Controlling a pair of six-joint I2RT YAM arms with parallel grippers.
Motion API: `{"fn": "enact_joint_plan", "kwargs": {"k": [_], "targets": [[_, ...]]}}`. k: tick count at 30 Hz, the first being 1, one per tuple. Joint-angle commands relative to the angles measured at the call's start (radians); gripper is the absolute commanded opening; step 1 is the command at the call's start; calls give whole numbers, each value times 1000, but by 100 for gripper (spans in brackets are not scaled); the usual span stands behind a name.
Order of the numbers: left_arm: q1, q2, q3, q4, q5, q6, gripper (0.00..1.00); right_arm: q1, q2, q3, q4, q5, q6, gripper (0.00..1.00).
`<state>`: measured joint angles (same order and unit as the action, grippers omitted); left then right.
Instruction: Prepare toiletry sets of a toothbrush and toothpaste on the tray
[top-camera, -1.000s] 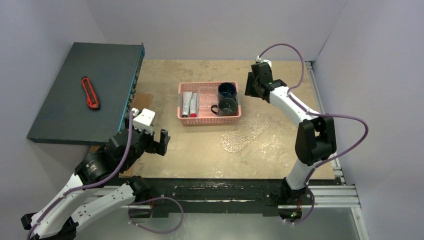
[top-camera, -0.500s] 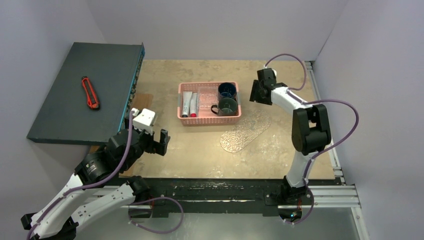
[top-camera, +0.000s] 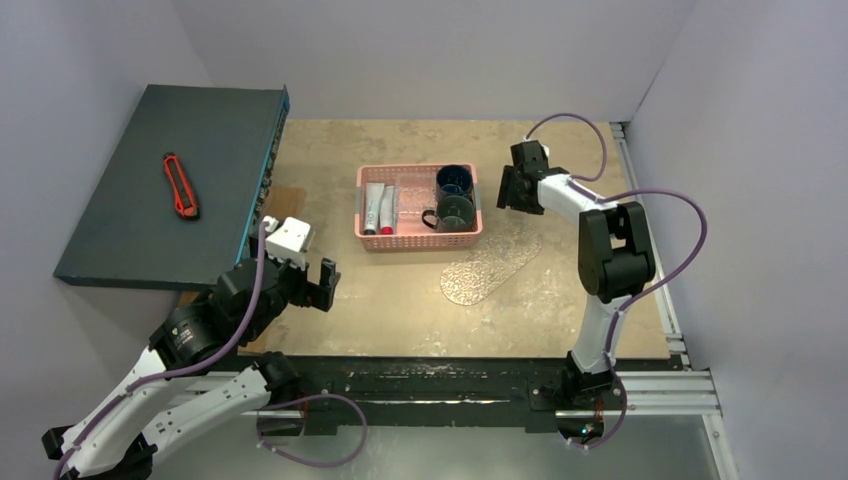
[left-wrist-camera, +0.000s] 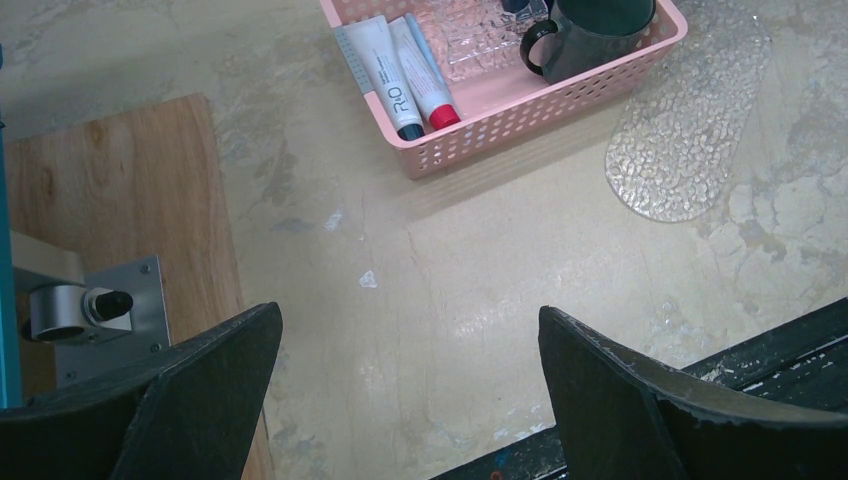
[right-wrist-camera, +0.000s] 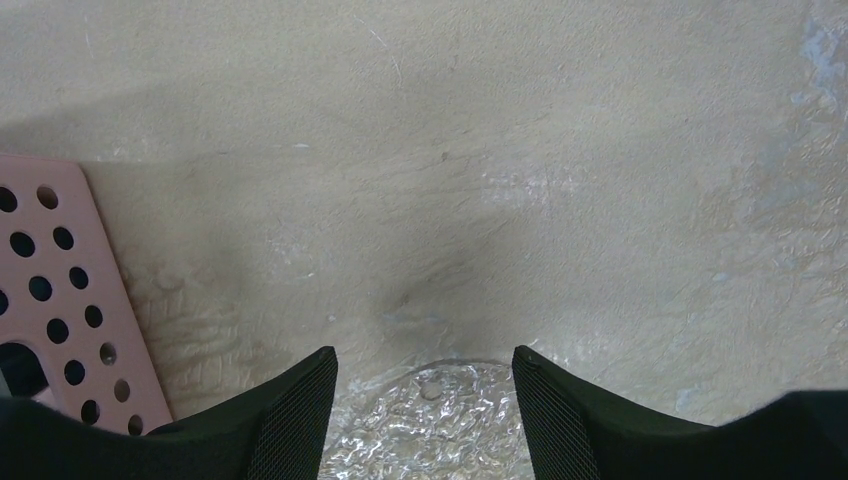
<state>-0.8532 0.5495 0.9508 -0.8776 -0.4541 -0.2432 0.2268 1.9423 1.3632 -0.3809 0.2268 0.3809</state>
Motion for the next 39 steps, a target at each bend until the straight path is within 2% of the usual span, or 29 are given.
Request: {"fn": "enact_joint_plan", "kwargs": {"k": [1,15,23,39], "targets": [[-4,-8,-6,34,-2,10,100,-6,-1,-13,12,23,-11,68],[-4,-18,-4,32,3,8,100,-6,-1,-78,14,10,-20,70],[-4,-23,-3,31,8,8,100,-4,-11,-167,34,15,-13,70],[-3,-38,1,24,14,1,100,37,-196,-363,28,19,56,68]]}}
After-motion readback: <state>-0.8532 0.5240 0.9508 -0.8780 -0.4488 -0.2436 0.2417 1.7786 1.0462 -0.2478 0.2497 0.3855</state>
